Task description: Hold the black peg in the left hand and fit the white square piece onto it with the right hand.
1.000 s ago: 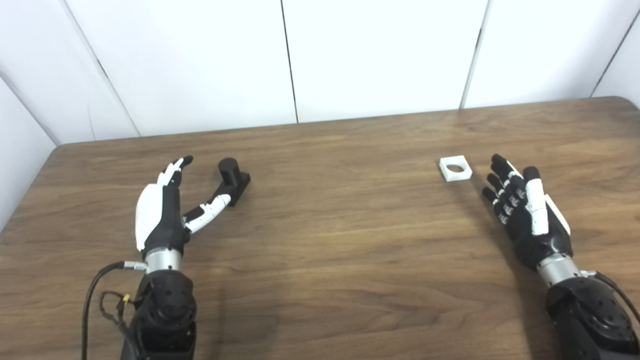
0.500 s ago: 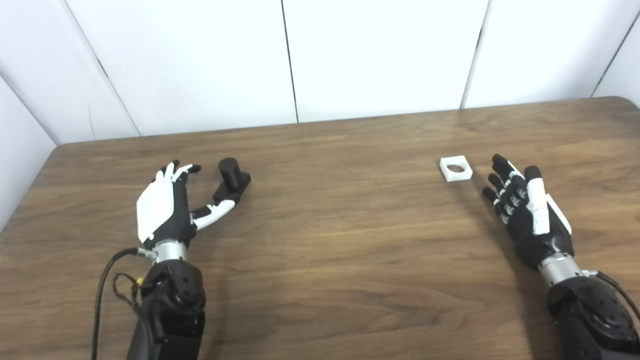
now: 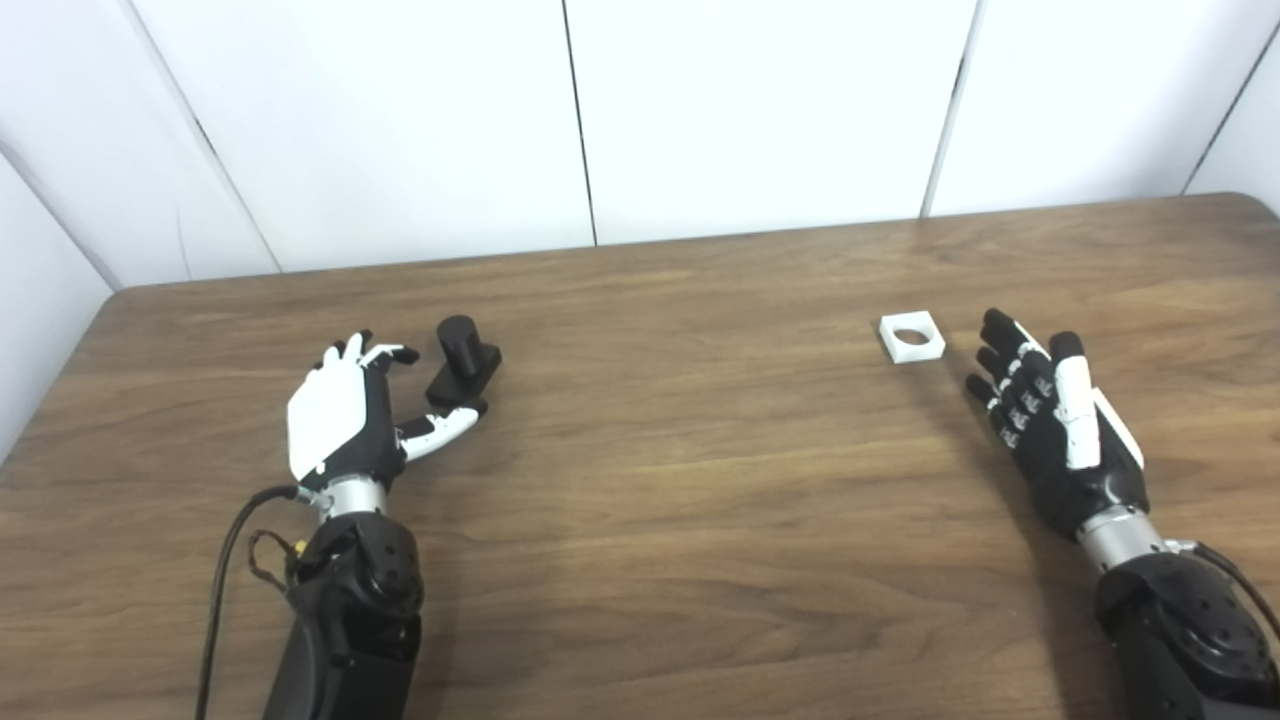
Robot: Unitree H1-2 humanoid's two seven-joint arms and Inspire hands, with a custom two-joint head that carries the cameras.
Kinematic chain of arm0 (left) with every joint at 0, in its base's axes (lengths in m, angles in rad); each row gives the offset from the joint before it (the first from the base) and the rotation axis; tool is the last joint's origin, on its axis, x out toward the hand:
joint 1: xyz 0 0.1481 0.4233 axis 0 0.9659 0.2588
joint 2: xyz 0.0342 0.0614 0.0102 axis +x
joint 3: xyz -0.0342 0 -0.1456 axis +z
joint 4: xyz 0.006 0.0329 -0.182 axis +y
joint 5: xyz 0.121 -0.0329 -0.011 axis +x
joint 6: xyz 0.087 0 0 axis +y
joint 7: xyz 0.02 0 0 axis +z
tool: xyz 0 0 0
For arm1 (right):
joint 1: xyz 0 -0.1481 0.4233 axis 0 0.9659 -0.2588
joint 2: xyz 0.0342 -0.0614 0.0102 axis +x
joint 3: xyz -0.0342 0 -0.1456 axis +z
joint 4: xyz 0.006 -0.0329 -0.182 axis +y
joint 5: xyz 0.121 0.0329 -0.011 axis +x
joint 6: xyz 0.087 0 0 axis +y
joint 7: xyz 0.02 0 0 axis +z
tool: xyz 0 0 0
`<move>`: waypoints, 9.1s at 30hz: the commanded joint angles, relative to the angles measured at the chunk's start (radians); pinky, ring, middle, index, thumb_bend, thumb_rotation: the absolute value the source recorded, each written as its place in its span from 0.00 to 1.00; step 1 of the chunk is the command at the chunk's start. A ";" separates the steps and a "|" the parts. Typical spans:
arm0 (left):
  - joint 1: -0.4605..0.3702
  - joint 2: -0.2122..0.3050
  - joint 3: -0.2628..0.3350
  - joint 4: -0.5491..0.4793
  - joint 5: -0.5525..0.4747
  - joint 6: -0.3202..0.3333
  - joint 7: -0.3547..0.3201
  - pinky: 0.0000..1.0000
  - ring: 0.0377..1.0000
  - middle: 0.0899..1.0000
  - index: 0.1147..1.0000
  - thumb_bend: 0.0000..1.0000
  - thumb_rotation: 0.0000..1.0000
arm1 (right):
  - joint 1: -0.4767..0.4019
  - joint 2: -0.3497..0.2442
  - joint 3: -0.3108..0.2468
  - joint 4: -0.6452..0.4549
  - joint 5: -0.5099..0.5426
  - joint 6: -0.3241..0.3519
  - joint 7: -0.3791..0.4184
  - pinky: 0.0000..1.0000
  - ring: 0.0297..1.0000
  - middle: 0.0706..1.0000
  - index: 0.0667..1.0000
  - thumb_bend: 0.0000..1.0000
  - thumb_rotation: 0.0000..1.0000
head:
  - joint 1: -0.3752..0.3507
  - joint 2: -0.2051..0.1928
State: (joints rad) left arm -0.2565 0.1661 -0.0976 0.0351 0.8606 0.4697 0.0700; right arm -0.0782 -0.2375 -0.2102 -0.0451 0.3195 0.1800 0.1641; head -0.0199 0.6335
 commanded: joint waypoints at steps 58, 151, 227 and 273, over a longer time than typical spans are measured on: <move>-0.163 0.001 -0.070 0.319 -0.136 -0.127 0.266 1.00 1.00 0.89 0.53 0.75 0.12 | 0.032 -0.031 -0.013 -0.044 0.019 -0.018 0.022 1.00 1.00 1.00 0.95 0.63 0.96 | -0.017 -0.001; 0.364 -0.152 -0.421 -0.305 -0.010 -0.156 -0.037 0.88 0.98 0.88 0.43 0.51 0.07 | 0.025 -0.034 -0.001 -0.094 0.001 0.043 -0.004 1.00 1.00 0.99 0.93 0.65 0.95 | -0.022 0.043; 0.373 -0.171 -0.407 -0.255 0.024 -0.196 -0.018 1.00 0.97 0.87 0.43 0.52 0.07 | -0.574 -0.306 0.443 0.426 -0.868 -0.058 0.064 0.98 0.99 0.95 0.71 0.86 0.32 | -0.051 0.017; 0.368 -0.186 -0.411 -0.263 0.026 -0.198 -0.016 1.00 0.97 0.87 0.43 0.52 0.07 | -0.562 -0.340 0.474 0.518 -0.898 -0.071 0.087 0.98 0.98 0.93 0.67 0.84 0.33 | -0.055 0.026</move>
State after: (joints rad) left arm 0.0883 -0.0056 -0.4977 -0.2421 0.8702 0.2606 0.0665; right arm -0.6054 -0.5468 0.2611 0.4652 -0.5661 0.1172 0.2576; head -0.0736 0.6596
